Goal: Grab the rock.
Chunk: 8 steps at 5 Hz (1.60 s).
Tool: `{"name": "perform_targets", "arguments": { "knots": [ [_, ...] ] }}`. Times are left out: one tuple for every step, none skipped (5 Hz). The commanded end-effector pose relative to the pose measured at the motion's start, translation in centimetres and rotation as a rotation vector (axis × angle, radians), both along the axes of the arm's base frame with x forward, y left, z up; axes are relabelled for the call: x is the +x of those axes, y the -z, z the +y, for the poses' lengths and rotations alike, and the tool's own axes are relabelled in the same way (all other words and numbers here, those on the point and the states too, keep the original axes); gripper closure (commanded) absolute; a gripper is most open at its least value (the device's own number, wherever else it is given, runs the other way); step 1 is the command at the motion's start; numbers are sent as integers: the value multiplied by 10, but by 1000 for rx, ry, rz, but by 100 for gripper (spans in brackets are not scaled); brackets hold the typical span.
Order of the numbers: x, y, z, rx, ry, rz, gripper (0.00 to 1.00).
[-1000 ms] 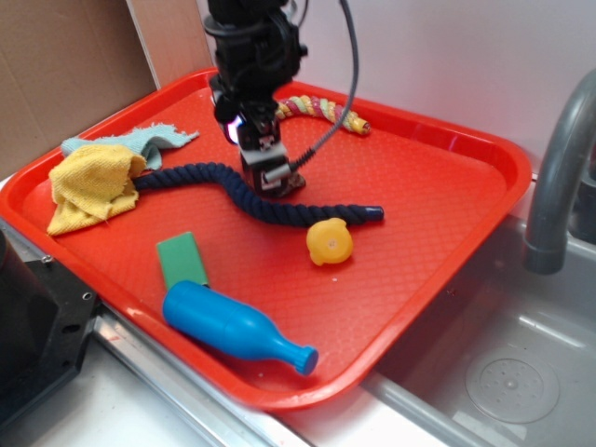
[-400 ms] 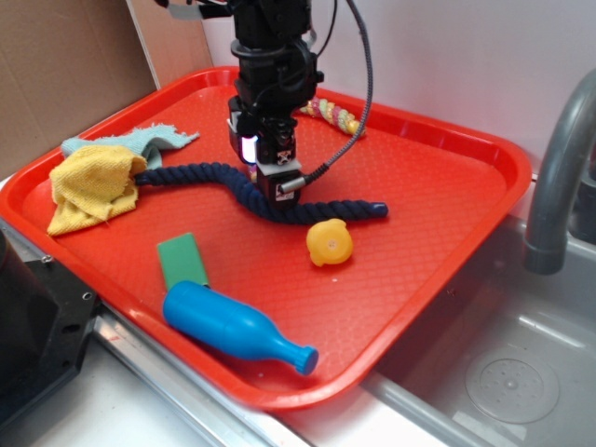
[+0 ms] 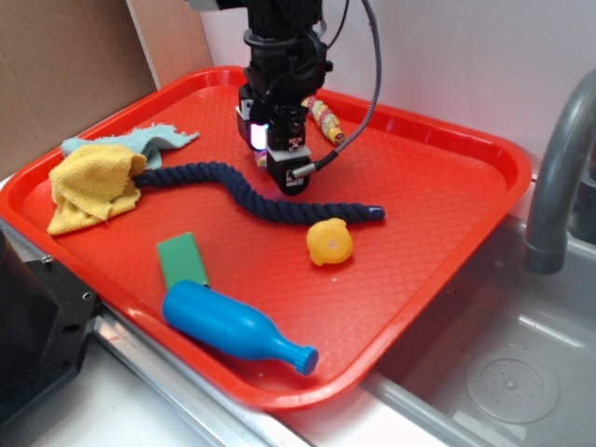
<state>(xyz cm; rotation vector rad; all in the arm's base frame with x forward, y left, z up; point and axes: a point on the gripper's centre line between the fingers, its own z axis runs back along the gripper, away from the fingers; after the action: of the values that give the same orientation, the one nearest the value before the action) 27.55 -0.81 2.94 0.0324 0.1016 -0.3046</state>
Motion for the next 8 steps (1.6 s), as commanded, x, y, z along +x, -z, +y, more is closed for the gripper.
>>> {"name": "perform_targets", "arguments": {
  "knots": [
    [-3,-39,-10,12,26,-158,0],
    [-11,-56,-17,-8,96,-219,0],
    [-7,-42,-18,-67,182,-233,0],
    [-4,-27,-16,-73,240,-263,0],
    [6,-14,-8,-65,220,-223,0],
    [7,-6,-5,-68,212,-200,0],
    [14,3,-9,-59,208,-175,0],
    [19,3,-11,-59,193,-171,100]
  ]
}}
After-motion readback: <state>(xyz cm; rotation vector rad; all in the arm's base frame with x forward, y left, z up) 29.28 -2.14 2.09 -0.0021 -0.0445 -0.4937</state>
